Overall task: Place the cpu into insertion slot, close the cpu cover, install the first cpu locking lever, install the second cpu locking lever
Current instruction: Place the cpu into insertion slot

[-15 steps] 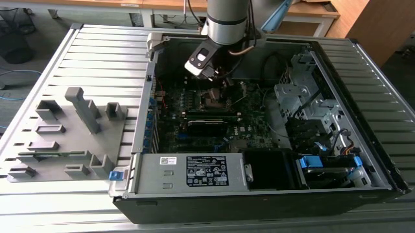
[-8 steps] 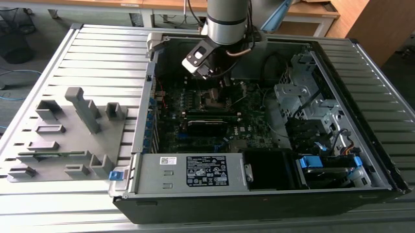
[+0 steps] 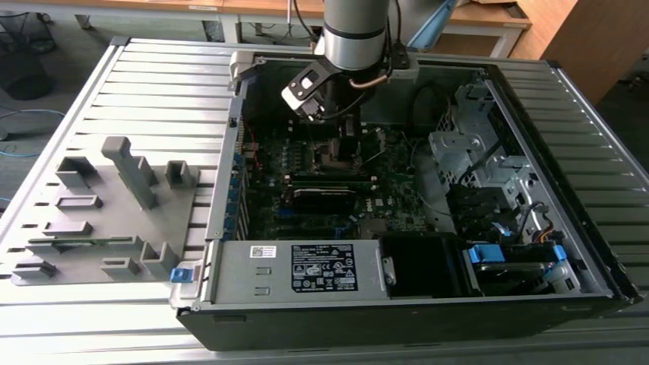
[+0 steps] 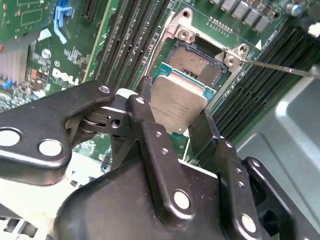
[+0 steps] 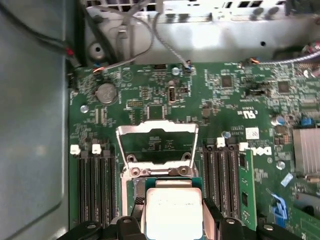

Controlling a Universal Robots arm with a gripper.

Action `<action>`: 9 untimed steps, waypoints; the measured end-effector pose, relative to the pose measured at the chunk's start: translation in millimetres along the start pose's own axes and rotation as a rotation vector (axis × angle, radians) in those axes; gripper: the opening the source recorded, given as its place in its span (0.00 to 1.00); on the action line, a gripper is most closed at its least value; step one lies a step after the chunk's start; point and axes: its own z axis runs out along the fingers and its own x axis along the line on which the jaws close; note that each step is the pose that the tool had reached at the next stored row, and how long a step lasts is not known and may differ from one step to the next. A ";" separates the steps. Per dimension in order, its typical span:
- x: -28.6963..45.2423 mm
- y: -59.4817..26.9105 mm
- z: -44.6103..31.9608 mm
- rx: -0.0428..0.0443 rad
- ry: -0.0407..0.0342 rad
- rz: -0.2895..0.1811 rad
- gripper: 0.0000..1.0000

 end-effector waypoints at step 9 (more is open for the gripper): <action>0.1 -0.1 0.8 -0.0005 0.0028 -0.037 0.54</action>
